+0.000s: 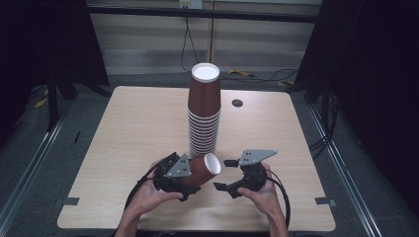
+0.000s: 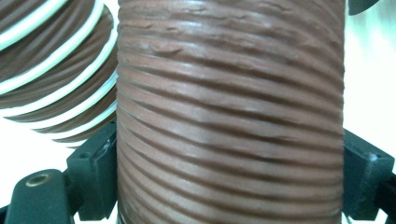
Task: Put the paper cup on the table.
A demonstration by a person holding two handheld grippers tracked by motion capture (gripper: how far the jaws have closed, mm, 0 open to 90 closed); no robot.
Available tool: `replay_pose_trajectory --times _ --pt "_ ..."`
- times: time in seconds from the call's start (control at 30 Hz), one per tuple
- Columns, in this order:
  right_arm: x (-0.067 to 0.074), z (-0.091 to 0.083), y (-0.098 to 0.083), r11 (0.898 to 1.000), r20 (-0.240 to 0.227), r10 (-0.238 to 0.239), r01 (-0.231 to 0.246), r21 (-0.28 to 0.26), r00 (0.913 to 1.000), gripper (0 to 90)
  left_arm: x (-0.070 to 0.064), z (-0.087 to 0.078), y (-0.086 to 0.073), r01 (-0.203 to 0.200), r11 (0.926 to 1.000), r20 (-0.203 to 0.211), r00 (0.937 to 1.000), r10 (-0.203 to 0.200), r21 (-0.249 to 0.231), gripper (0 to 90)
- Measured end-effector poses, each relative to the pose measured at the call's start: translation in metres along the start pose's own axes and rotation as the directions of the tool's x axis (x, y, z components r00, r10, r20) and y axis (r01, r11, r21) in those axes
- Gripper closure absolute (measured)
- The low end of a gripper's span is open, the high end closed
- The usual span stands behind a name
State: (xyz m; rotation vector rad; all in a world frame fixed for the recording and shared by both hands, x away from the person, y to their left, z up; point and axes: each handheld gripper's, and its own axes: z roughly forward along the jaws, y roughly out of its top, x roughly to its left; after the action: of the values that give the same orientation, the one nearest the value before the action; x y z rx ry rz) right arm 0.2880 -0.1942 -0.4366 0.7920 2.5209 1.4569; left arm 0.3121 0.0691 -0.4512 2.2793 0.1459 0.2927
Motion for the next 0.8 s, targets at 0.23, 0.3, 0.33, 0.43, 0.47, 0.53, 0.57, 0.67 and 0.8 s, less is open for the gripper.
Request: replay_pose_trajectory --times 0.23,0.3,0.33,0.43,0.47,0.53,0.57,0.67,0.8 --pt "-0.001 0.002 0.0 0.999 -0.017 -0.008 0.009 0.05 0.9998 13.9 0.0 0.005 0.004 -0.047 0.9967 0.013 0.9988 0.046 0.066 13.0" --pt "-0.004 0.003 0.0 0.999 -0.02 -0.006 0.007 0.053 0.9998 13.9 0.001 0.007 0.005 -0.053 0.9957 0.014 0.9986 0.052 0.076 13.0" --pt "-0.004 0.003 0.0 0.999 -0.02 -0.006 0.007 0.053 0.9998 13.9 0.001 0.007 0.005 -0.053 0.9957 0.014 0.9986 0.052 0.076 13.0" --pt "-0.006 0.004 0.001 0.997 -0.017 -0.008 0.009 0.072 0.9998 14.7 0.002 0.006 0.006 -0.07 0.9936 0.013 0.9975 0.069 0.089 12.9" --pt "-0.006 0.003 0.001 0.997 -0.032 -0.011 0.014 0.081 0.9994 19.7 0.004 0.006 0.005 -0.06 0.9937 0.011 0.9982 0.06 0.095 12.9" --pt "-0.004 0.004 0.003 0.995 -0.034 -0.014 0.018 0.096 0.9993 19.3 0.003 0.006 0.005 -0.062 0.9921 0.005 0.9981 0.062 0.109 12.9" --pt "-0.003 0.004 0.004 0.995 -0.036 -0.017 0.021 0.098 0.9992 19.3 0.002 0.006 0.006 -0.075 0.9899 0.01 0.9972 0.075 0.12 12.9" --pt "0.0 0.003 0.008 0.994 -0.041 -0.026 0.03 0.103 0.9988 19.3 0.0 0.005 0.009 -0.098 0.9846 0.002 0.9951 0.099 0.145 12.8" --pt "0.002 0.007 0.012 0.988 -0.025 -0.053 0.056 0.145 0.9983 16.4 -0.001 0.004 0.01 -0.111 0.9816 -0.004 0.9936 0.113 0.155 12.9"
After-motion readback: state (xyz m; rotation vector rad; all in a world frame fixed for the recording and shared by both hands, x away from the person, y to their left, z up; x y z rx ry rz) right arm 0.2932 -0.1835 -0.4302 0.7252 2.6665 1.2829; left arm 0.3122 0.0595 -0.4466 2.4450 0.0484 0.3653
